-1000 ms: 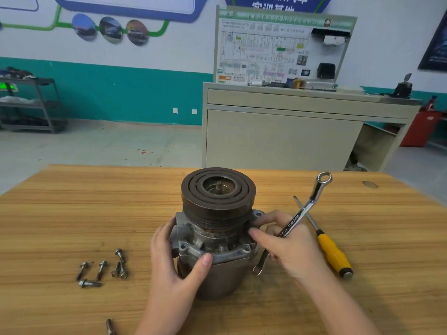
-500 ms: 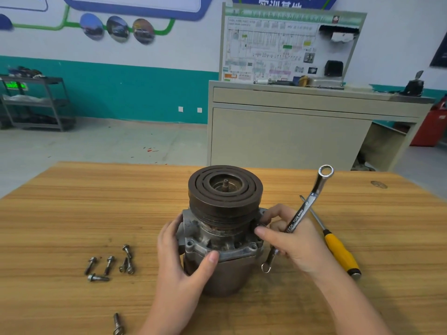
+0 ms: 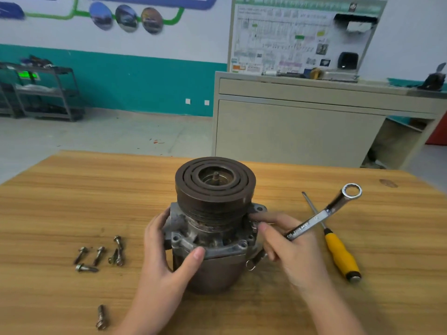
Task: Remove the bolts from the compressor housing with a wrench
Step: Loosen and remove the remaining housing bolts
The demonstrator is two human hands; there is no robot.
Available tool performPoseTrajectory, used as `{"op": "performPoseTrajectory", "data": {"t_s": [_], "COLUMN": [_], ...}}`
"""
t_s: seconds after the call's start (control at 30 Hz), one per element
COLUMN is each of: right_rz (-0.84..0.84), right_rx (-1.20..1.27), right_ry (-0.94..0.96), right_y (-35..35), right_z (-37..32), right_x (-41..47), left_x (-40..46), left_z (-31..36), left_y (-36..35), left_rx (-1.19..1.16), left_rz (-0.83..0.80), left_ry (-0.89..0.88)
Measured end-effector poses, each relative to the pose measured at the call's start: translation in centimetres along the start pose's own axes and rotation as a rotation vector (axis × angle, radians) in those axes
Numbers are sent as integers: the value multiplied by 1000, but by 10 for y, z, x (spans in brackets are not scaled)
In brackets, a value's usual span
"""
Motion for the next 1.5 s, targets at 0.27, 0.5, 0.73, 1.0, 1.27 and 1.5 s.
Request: {"op": "performPoseTrajectory", "data": {"t_s": [0.27, 0.5, 0.73, 1.0, 1.27, 1.5], "right_rz": [61, 41, 17, 16, 46, 36], "right_rx": [19, 34, 23, 74, 21, 17], "right_ry": [-33, -6, 9, 4, 13, 5], "right_y": [0, -4, -1, -2, 5, 4], "right_z": [2, -3, -6, -7, -11, -8], "right_x": [-3, -5, -5, -6, -5, -3], "left_x": [0, 0, -1, -1, -2, -1], "left_z": [0, 2, 2, 2, 2, 1], "left_y": [0, 0, -1, 0, -1, 0], "left_rx": [-16, -7, 17, 19, 25, 27], "left_rz": [9, 10, -9, -7, -11, -10], "left_ry": [-11, -7, -5, -3, -5, -9]}}
Point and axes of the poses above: each hand's wrist, its own x-axis towards the middle knuckle, its own y-axis out of the back of the hand, z = x × y, the point moved 10 cm from there along x, towards the middle knuckle, and after that the axes turned 2 degrees about z, right-handed, at the moved point
